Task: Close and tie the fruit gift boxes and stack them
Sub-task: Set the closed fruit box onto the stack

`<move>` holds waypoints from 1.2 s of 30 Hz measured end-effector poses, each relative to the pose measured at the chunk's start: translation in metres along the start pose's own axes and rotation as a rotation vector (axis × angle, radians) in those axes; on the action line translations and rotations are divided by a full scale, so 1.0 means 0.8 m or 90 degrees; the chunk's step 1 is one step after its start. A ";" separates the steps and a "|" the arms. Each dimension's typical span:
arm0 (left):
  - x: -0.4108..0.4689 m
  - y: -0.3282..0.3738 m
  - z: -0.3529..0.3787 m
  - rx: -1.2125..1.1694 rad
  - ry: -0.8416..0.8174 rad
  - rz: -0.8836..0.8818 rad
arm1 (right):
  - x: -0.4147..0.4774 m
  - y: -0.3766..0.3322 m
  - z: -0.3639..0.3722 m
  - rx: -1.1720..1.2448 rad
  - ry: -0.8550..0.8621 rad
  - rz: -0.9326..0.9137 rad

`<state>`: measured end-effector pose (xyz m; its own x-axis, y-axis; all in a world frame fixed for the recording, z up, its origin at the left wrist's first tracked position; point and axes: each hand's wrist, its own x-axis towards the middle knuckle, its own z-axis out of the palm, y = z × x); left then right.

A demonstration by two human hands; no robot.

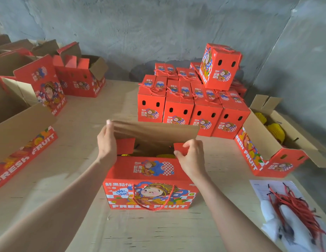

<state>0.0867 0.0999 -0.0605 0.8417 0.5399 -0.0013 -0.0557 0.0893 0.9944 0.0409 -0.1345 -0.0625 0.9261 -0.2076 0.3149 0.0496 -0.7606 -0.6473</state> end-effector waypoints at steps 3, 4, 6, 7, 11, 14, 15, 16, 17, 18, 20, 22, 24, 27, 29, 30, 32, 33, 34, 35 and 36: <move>0.002 0.007 -0.006 -0.144 0.017 -0.085 | -0.001 -0.001 -0.009 0.183 0.086 0.090; 0.004 0.009 -0.008 -0.182 0.006 -0.120 | -0.002 -0.002 -0.013 0.243 0.088 0.109; 0.005 0.013 -0.014 -0.205 -0.042 -0.156 | -0.006 -0.003 -0.017 0.302 0.073 0.078; 0.004 0.014 -0.018 -0.194 -0.083 -0.161 | -0.008 -0.005 -0.018 0.309 0.061 0.047; -0.001 0.016 -0.030 -0.045 -0.202 -0.113 | -0.008 -0.004 -0.016 0.287 0.078 0.019; 0.000 0.012 -0.046 0.076 -0.262 -0.050 | -0.006 0.003 -0.013 0.219 0.081 0.030; 0.000 0.011 -0.053 0.126 -0.300 -0.021 | -0.005 0.005 -0.012 0.184 0.066 0.034; 0.000 0.010 -0.060 0.185 -0.340 0.010 | -0.005 0.007 -0.012 0.146 0.050 0.041; 0.000 0.009 -0.066 0.261 -0.374 0.046 | -0.006 0.008 -0.011 0.110 0.031 0.043; 0.000 0.008 -0.070 0.336 -0.401 0.083 | -0.006 0.007 -0.010 0.075 0.016 0.030; -0.001 0.012 -0.072 0.444 -0.436 0.128 | -0.006 0.006 -0.006 -0.029 -0.021 -0.035; -0.002 0.019 -0.068 0.524 -0.470 0.149 | -0.004 0.005 -0.005 -0.177 -0.105 -0.105; -0.002 0.025 -0.066 0.609 -0.507 0.163 | 0.006 0.006 -0.011 -0.283 -0.247 -0.171; 0.000 0.033 -0.061 0.770 -0.531 0.219 | 0.032 0.005 -0.021 -0.348 -0.460 -0.249; -0.003 0.037 -0.050 0.863 -0.543 0.252 | 0.042 0.005 -0.022 -0.367 -0.514 -0.278; -0.005 0.037 -0.042 0.888 -0.548 0.260 | 0.044 0.006 -0.021 -0.364 -0.512 -0.291; -0.010 0.036 -0.025 0.902 -0.570 0.279 | 0.043 0.008 -0.019 -0.348 -0.478 -0.318; -0.013 0.034 -0.017 0.906 -0.591 0.295 | 0.040 0.010 -0.018 -0.342 -0.458 -0.327; -0.015 0.032 -0.011 0.920 -0.614 0.319 | 0.038 0.011 -0.018 -0.336 -0.442 -0.329; -0.016 0.030 -0.007 0.943 -0.632 0.349 | 0.037 0.011 -0.018 -0.329 -0.430 -0.327; -0.015 0.029 -0.003 0.964 -0.639 0.377 | 0.037 0.011 -0.018 -0.322 -0.425 -0.320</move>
<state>0.0738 0.0976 -0.0375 0.8808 -0.4397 -0.1755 -0.4301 -0.8981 0.0916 0.0632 -0.1560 -0.0487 0.8696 0.4861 -0.0864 0.4752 -0.8715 -0.1212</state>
